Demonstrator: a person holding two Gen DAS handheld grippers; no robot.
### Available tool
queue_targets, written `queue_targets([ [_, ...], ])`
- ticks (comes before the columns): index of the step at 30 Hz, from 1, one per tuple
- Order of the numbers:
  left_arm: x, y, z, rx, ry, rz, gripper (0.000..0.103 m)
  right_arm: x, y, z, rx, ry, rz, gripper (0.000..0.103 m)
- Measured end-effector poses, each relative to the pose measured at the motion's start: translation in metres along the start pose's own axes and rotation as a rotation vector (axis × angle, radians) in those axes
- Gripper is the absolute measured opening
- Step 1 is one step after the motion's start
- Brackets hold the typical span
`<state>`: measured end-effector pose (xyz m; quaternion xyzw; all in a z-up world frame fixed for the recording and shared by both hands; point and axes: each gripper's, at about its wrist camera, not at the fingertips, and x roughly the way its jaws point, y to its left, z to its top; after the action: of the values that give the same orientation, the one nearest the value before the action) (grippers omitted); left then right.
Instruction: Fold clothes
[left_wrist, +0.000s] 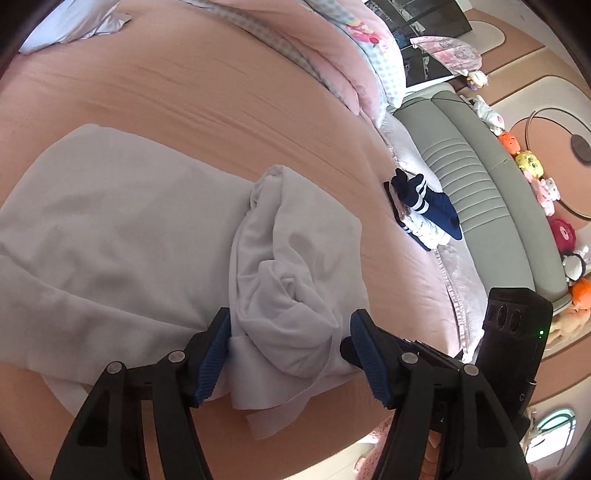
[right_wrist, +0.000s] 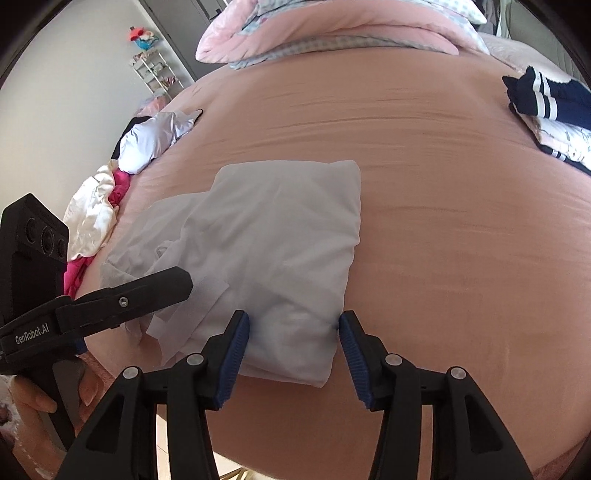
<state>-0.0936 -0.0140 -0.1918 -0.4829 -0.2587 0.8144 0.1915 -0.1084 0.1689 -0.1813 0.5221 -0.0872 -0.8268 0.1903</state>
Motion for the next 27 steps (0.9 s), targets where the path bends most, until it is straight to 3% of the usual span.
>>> queue_targets([
  [2,-0.002,-0.008,-0.001,0.037,-0.028,0.034,0.031,-0.002,-0.003,-0.002,0.015,0.002,0.010,0.051],
  [6,0.007,-0.011,0.000,0.066,-0.001,0.081,0.031,-0.007,-0.007,-0.004,0.024,-0.005,0.008,0.051],
  [9,0.019,-0.002,0.006,0.008,0.029,0.073,0.032,-0.006,-0.007,-0.004,0.037,-0.001,0.017,0.051],
  [10,0.015,-0.002,0.008,0.000,0.008,0.065,0.021,-0.005,-0.006,-0.004,0.036,0.000,0.014,0.051],
  [11,0.008,-0.002,0.010,-0.012,-0.023,0.057,0.019,-0.006,-0.005,-0.005,0.031,-0.002,0.011,0.051],
  [15,-0.030,0.003,0.015,-0.048,-0.137,0.089,0.017,-0.018,-0.004,0.001,0.033,-0.048,0.007,0.051],
  [21,-0.079,0.037,0.021,-0.050,-0.186,0.191,0.017,-0.018,0.008,0.030,-0.023,-0.057,-0.015,0.051],
  [27,-0.095,0.043,0.029,0.052,-0.221,0.249,0.017,0.002,0.049,0.053,-0.152,-0.038,-0.009,0.051],
])
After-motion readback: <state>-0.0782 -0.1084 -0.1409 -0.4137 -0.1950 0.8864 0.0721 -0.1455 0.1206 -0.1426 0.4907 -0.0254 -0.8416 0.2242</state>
